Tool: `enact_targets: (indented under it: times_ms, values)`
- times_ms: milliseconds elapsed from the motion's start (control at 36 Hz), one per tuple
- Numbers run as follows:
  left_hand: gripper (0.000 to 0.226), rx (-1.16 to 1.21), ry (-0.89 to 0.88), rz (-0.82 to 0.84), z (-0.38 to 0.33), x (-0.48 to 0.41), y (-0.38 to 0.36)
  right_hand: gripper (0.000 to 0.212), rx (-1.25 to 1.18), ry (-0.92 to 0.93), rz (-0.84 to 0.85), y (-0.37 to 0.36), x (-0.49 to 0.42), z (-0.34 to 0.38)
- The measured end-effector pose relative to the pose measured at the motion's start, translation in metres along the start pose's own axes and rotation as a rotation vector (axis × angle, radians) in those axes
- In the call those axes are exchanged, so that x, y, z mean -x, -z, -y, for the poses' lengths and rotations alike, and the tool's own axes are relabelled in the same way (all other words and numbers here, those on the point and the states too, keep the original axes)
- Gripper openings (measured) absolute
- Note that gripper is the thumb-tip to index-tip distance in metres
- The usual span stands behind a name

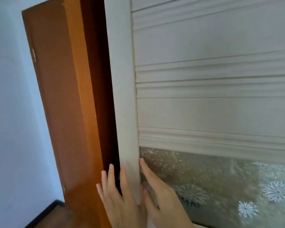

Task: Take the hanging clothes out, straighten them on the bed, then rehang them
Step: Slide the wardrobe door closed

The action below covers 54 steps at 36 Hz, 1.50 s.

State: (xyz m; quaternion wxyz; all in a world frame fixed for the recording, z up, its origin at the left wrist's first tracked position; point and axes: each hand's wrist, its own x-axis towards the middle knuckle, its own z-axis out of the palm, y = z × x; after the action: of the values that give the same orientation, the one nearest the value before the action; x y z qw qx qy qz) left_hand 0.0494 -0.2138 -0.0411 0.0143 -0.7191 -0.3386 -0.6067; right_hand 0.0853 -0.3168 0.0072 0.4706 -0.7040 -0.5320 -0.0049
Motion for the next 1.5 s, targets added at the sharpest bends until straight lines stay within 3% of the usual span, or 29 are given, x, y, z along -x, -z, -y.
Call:
enact_targets:
  times_ms: [139,222,417,500,611,722,833,889,944,1056,1139,1361,1500]
  values:
    - [0.056,-0.016,0.026,0.069,0.021,-0.014,0.011,0.072,-0.014,-0.074,0.19,-0.021,-0.018,0.008]
    - [0.068,0.04,0.022,0.088,0.023,-0.015,0.012,0.074,0.051,-0.09,0.169,-0.018,-0.017,0.006]
    - [0.089,0.126,0.066,0.153,0.011,-0.012,0.014,0.076,-0.082,-0.077,0.226,0.002,-0.007,0.003]
    - [0.099,0.134,0.109,0.23,0.009,-0.016,0.018,0.066,-0.06,-0.037,0.126,0.035,0.004,0.011]
    - [0.079,0.132,0.122,0.238,0.005,-0.033,0.031,0.048,-0.091,0.054,-0.126,0.109,0.027,0.027]
    - [0.096,0.12,0.168,0.261,-0.008,-0.049,0.029,0.022,-0.228,0.18,-0.381,0.17,0.047,0.04]
    - [0.104,0.182,0.35,0.346,-0.013,-0.057,0.021,0.047,-0.295,0.225,-0.441,0.194,0.053,0.047]
    - [0.103,0.195,0.341,0.311,-0.012,-0.056,0.019,0.04,-0.296,0.219,-0.458,0.193,0.052,0.044]
    - [0.107,0.18,0.303,0.289,-0.008,-0.052,0.016,0.016,-0.178,0.219,-0.47,0.188,0.047,0.032]
    - [0.11,0.155,0.246,0.255,0.002,-0.047,0.009,0.032,0.463,0.342,-0.568,0.162,0.028,0.025]
    - [0.105,0.143,0.224,0.257,0.004,-0.047,0.009,0.04,0.716,0.461,-0.563,0.145,0.019,0.012]
    - [0.091,0.148,0.237,0.219,0.014,-0.046,0.007,0.048,0.916,0.469,-0.486,0.127,0.009,-0.001]
    - [0.09,0.19,0.283,0.221,0.01,-0.048,0.013,0.049,0.921,0.444,-0.455,0.128,0.007,0.002]
